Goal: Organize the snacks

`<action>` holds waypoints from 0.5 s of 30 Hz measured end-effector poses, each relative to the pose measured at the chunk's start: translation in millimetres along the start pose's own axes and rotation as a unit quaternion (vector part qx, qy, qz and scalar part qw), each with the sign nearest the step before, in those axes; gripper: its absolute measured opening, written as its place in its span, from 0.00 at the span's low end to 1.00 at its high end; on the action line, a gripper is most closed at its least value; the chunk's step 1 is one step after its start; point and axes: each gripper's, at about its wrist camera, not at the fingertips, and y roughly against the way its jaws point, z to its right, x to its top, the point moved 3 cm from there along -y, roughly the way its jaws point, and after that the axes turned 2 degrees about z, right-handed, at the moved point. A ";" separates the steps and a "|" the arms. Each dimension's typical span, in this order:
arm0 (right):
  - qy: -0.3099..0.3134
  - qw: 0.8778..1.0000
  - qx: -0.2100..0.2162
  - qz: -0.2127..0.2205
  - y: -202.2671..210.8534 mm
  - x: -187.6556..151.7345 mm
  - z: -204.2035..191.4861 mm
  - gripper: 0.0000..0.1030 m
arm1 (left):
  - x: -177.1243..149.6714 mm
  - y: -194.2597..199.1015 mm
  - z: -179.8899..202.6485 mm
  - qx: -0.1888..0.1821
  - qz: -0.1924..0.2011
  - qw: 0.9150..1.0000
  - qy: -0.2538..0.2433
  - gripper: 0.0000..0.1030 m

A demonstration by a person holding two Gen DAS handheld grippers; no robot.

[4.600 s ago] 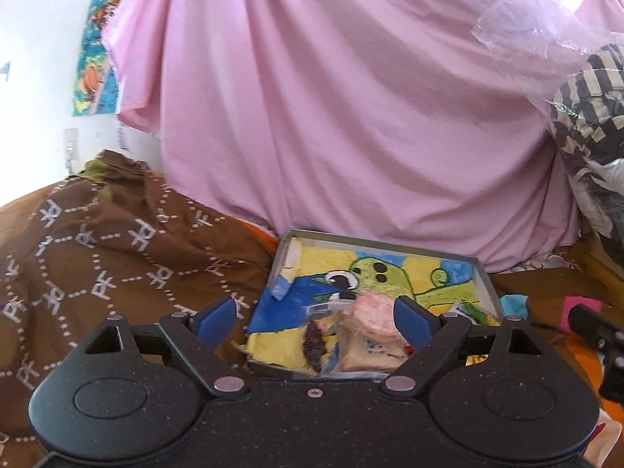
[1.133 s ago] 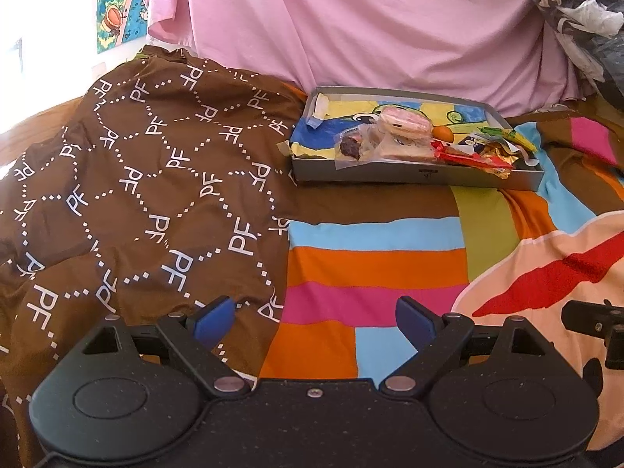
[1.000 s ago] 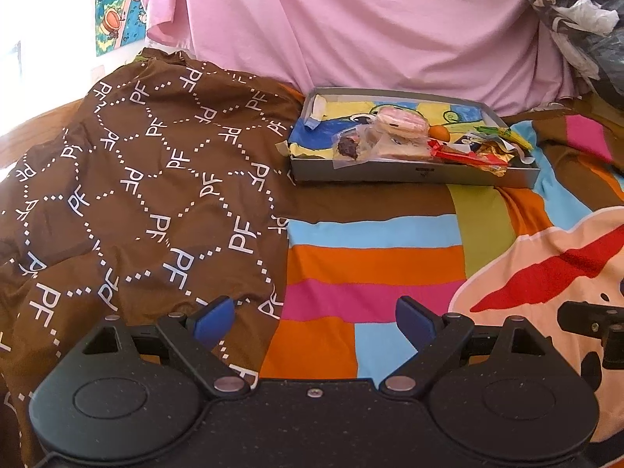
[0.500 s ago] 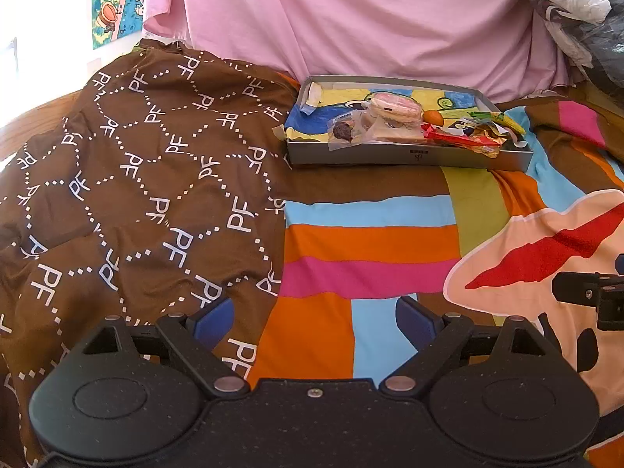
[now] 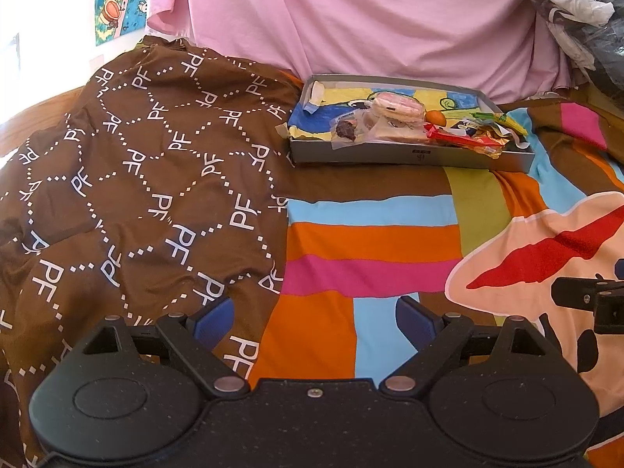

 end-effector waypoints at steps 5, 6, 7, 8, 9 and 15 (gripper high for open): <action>0.000 1.000 -0.001 -0.001 -0.3 -0.3 0.0 1.00 | -0.7 0.4 -0.4 0.001 -0.001 1.000 0.002 0.88; 0.000 1.000 -0.001 -0.001 -0.4 -0.2 0.1 1.00 | -0.7 0.5 -0.3 0.001 -0.001 1.000 0.002 0.88; -0.001 1.000 -0.001 -0.001 -0.3 -0.2 0.1 1.00 | -0.7 0.5 -0.4 0.002 -0.001 1.000 0.002 0.88; -0.001 1.000 -0.001 -0.001 -0.2 -0.2 0.2 1.00 | -0.7 0.6 -0.5 0.001 -0.001 1.000 0.002 0.88; 0.000 1.000 -0.001 -0.001 -0.3 -0.1 0.2 1.00 | -0.7 0.6 -0.3 0.001 -0.001 1.000 0.002 0.88; 0.000 1.000 -0.002 -0.004 -1.0 0.0 0.2 1.00 | -0.7 1.0 -0.2 0.001 -0.002 1.000 0.002 0.88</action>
